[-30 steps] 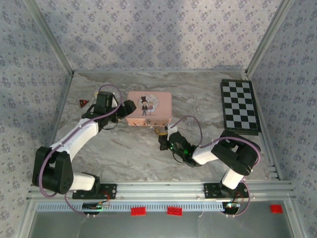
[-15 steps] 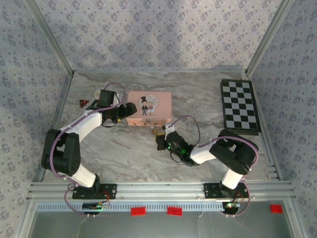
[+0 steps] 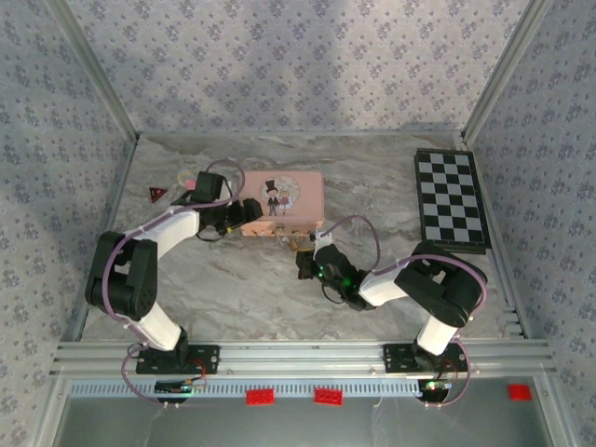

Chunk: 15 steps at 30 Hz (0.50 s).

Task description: Unlock the padlock with the key

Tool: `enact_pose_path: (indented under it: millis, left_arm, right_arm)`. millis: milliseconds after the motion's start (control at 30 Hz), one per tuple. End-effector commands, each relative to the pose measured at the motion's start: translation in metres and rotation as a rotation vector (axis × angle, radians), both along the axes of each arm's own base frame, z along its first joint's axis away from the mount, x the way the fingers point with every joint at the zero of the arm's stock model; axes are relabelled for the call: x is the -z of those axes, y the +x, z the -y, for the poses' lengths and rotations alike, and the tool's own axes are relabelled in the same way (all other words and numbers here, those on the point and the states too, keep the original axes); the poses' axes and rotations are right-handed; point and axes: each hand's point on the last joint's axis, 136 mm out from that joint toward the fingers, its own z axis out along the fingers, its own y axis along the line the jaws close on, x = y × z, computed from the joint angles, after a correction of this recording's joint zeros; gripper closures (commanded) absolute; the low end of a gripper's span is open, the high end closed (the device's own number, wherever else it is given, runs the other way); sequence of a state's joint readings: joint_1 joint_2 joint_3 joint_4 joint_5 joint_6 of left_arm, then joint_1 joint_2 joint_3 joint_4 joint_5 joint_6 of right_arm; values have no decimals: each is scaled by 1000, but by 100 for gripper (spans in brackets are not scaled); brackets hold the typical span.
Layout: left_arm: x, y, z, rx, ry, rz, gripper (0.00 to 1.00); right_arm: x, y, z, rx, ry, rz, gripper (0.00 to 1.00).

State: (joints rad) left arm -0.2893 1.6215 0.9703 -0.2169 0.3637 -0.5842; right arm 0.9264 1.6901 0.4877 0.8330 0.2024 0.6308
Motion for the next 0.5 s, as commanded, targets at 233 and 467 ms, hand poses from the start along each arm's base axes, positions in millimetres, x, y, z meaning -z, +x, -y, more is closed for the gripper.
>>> enact_pose_path:
  millis: [233,467]
  left_arm:
    - [0,-14,30,63,-30,4,17]
    - [0,-19,44,55,-31,11,18]
  right_arm:
    - [-7,12,23,112,50,-35,100]
    - [-1,12,20,112,66,-53,100]
